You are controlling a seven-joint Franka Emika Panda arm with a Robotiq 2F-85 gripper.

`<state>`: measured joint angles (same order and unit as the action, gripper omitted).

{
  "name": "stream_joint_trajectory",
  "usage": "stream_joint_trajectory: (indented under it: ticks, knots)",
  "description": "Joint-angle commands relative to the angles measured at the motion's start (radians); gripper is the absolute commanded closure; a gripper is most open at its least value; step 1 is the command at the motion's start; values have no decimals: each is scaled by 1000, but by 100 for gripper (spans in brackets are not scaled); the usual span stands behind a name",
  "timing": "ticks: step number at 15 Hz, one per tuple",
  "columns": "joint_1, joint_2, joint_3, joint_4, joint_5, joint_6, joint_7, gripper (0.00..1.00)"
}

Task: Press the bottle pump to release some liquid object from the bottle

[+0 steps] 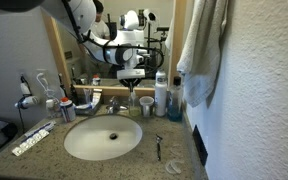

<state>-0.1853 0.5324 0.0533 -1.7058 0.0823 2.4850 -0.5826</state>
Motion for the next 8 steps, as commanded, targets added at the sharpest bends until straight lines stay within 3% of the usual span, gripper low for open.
stream_joint_trajectory:
  ticks: [1,8]
  knots:
    - [-1,31,5,-20,-20,8,7,93]
    - [6,13,5,-5,-37,-13,12,93]
